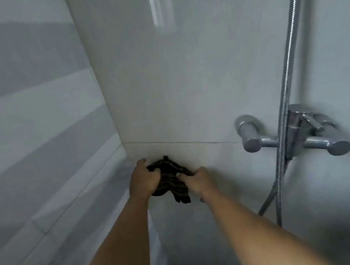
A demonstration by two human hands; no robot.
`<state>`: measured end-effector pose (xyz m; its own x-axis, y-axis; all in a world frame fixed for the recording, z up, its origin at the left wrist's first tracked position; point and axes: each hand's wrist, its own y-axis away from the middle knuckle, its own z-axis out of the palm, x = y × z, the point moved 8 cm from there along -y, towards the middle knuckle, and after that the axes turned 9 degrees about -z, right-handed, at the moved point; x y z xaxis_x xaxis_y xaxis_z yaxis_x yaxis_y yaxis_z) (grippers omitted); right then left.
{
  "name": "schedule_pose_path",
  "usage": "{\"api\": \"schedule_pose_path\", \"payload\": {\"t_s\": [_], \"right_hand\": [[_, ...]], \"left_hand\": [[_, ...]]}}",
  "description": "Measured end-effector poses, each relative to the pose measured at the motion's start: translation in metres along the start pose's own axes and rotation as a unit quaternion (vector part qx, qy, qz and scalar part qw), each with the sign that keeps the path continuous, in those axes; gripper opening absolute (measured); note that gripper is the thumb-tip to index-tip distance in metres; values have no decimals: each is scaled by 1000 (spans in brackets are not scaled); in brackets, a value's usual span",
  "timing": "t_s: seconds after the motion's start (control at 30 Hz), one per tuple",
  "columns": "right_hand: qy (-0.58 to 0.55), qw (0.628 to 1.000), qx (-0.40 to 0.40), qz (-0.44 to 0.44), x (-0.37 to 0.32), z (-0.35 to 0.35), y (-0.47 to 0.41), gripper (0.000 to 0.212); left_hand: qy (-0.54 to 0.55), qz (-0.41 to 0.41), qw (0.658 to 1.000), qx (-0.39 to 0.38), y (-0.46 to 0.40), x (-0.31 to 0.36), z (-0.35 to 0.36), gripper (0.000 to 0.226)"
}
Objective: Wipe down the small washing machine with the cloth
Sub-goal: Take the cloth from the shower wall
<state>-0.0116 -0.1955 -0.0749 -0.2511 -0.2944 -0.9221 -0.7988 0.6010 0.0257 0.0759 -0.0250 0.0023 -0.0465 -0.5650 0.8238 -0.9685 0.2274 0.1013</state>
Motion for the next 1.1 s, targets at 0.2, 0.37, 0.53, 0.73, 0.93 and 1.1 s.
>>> {"api": "schedule_pose_path", "payload": {"t_s": [0.2,0.37,0.53,0.73,0.93,1.1], "right_hand": [[-200,976,82,9,35,37,6,21],[-264,963,53,22,35,30,17,25],[-395,917,-13,61,44,20,40,21],[-431,887,-57,155,180,29,94,42],[-386,893,27,228,410,17,197,44],[-247,947,127,161,510,-40,280,60]], "left_hand": [[200,-59,977,-48,-23,-44,30,4],[234,-88,965,-81,-19,-53,21,23],[273,-123,943,-147,4,-64,33,32],[289,-211,902,-243,60,-168,141,43],[202,-284,884,-311,139,-326,312,75],[144,-221,886,-382,230,-364,404,83]]}}
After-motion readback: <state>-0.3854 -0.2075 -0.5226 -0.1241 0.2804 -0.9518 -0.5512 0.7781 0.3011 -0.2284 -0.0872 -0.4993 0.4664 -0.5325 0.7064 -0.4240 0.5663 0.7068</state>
